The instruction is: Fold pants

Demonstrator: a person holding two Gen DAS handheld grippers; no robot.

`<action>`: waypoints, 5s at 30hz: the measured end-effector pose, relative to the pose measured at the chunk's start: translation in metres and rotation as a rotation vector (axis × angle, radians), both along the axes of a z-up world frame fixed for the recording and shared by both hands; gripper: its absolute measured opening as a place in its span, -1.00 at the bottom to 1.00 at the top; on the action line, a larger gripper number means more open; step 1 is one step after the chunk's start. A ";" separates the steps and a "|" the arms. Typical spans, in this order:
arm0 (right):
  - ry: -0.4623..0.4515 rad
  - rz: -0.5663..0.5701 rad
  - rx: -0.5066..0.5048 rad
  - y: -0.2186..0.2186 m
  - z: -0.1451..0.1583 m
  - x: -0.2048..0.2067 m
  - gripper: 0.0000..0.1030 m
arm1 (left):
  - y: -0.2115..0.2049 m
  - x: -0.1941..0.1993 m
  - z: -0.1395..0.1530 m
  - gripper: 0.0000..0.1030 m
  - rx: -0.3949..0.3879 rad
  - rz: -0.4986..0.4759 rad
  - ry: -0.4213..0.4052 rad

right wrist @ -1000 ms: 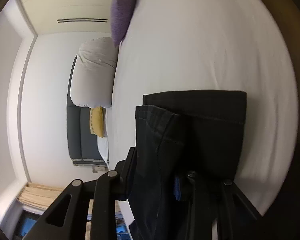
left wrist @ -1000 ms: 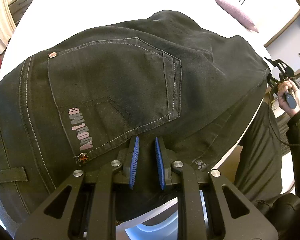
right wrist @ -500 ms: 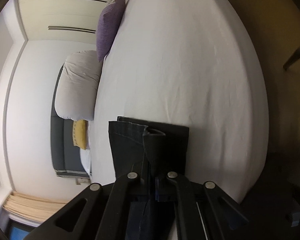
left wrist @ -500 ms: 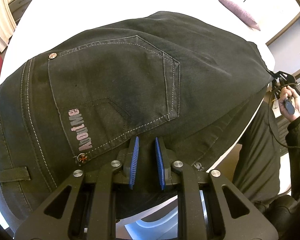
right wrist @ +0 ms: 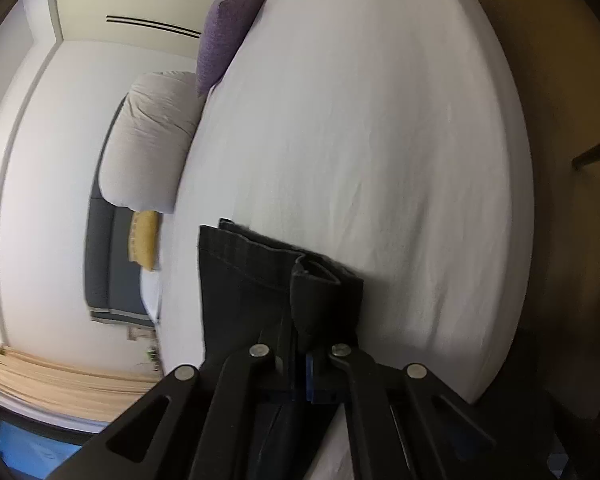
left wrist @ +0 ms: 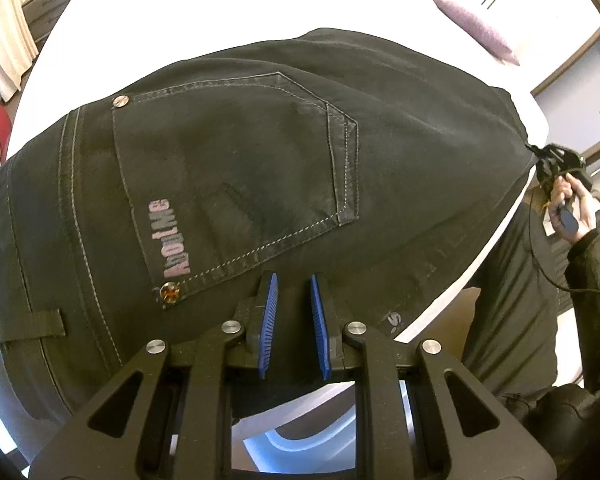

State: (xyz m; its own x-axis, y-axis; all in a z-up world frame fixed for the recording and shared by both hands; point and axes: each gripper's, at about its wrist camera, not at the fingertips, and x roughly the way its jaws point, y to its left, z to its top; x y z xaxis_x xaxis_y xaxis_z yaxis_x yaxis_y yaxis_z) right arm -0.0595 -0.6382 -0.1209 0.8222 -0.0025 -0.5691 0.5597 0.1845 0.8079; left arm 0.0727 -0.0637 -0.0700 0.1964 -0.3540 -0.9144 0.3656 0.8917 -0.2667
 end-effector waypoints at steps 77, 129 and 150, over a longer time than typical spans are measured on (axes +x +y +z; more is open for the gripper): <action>-0.038 0.274 0.249 0.141 -0.004 -0.011 -0.91 | 0.037 -0.005 -0.004 -0.67 -0.115 0.017 0.008; 0.067 0.135 -0.063 0.029 0.014 -0.001 -1.00 | 0.043 -0.011 -0.003 -0.67 -0.147 0.064 -0.002; -0.005 1.014 0.199 0.351 -0.001 0.199 -0.23 | 0.063 -0.020 -0.007 -0.68 -0.225 0.112 -0.004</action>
